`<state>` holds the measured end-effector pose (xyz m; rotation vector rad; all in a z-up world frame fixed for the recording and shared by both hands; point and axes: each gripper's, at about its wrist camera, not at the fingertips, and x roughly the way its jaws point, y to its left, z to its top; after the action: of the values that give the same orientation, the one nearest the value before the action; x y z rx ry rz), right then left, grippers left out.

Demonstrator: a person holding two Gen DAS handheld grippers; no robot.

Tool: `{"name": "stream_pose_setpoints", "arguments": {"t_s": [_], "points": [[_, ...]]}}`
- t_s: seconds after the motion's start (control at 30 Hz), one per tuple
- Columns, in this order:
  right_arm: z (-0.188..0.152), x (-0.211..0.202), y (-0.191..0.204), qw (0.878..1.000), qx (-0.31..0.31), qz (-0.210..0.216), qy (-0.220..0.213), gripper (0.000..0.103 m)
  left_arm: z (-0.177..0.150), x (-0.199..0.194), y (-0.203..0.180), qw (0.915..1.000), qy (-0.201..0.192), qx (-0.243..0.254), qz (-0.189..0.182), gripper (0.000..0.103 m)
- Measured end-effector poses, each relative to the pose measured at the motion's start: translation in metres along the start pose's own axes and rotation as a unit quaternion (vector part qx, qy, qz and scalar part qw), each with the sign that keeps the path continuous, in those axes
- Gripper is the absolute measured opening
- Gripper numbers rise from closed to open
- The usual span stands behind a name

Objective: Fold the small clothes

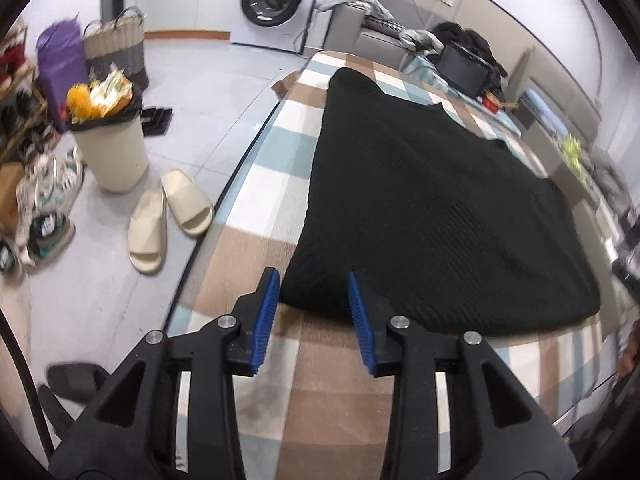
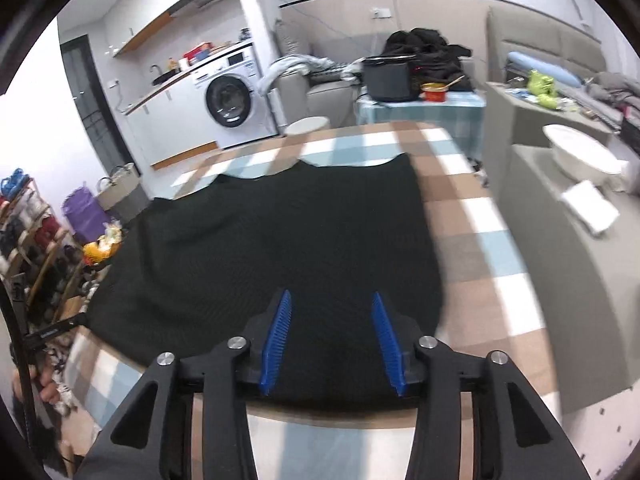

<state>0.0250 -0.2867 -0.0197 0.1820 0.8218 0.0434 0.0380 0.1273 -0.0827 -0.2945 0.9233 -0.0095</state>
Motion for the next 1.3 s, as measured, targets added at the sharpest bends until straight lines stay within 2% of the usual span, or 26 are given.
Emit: {"name": "stream_pose_setpoints", "arguments": {"t_s": [0.07, 0.23, 0.33, 0.37, 0.43, 0.57, 0.77, 0.9, 0.97, 1.07, 1.13, 1.23, 1.3], "points": [[-0.002, 0.012, 0.013, 1.000, -0.002, 0.011, 0.010, 0.047, -0.006, -0.002, 0.004, 0.9996, 0.005, -0.025, -0.010, 0.043], [-0.009, 0.044, 0.047, 0.997, -0.016, 0.060, 0.040, 0.047, -0.014, 0.004, 0.007, 0.9982, 0.012, -0.056, -0.020, 0.043], [-0.013, 0.059, 0.062, 0.996, -0.026, 0.072, 0.053, 0.047, -0.010, 0.014, 0.006, 0.9967, 0.006, -0.076, -0.027, 0.043], [-0.014, 0.062, 0.065, 0.995, -0.028, 0.074, 0.055, 0.047, -0.006, 0.018, 0.004, 0.9965, 0.002, -0.080, -0.025, 0.041], [-0.016, 0.067, 0.070, 0.995, -0.031, 0.075, 0.060, 0.047, -0.002, 0.023, 0.003, 0.9960, -0.009, -0.086, -0.023, 0.012], [-0.018, 0.067, 0.072, 0.995, -0.030, 0.070, 0.061, 0.047, 0.001, 0.014, 0.003, 0.9959, -0.032, -0.079, -0.029, 0.008], [-0.018, 0.071, 0.076, 0.994, -0.041, 0.068, 0.070, 0.047, -0.011, 0.009, 0.012, 0.9950, -0.021, -0.091, -0.036, 0.009], [-0.020, 0.079, 0.090, 0.992, -0.055, 0.081, 0.075, 0.047, -0.013, -0.004, 0.018, 0.9931, -0.040, -0.108, -0.023, 0.017], [-0.020, 0.085, 0.100, 0.991, -0.064, 0.087, 0.076, 0.047, -0.012, -0.012, 0.018, 0.9929, -0.053, -0.105, -0.017, 0.018], [-0.020, 0.095, 0.111, 0.991, -0.070, 0.084, 0.073, 0.047, -0.010, -0.024, 0.014, 0.9931, -0.073, -0.091, 0.004, 0.026], [-0.021, 0.105, 0.118, 0.991, -0.080, 0.068, 0.078, 0.047, -0.008, -0.029, 0.008, 0.9935, -0.084, -0.077, 0.007, 0.042], [-0.028, 0.117, 0.126, 0.989, -0.102, 0.044, 0.095, 0.047, -0.002, -0.031, -0.012, 0.9950, -0.090, -0.042, -0.004, 0.056], [-0.033, 0.116, 0.131, 0.988, -0.125, 0.034, 0.090, 0.047, 0.003, -0.023, -0.033, 0.9964, -0.082, -0.010, -0.019, 0.061]]}}
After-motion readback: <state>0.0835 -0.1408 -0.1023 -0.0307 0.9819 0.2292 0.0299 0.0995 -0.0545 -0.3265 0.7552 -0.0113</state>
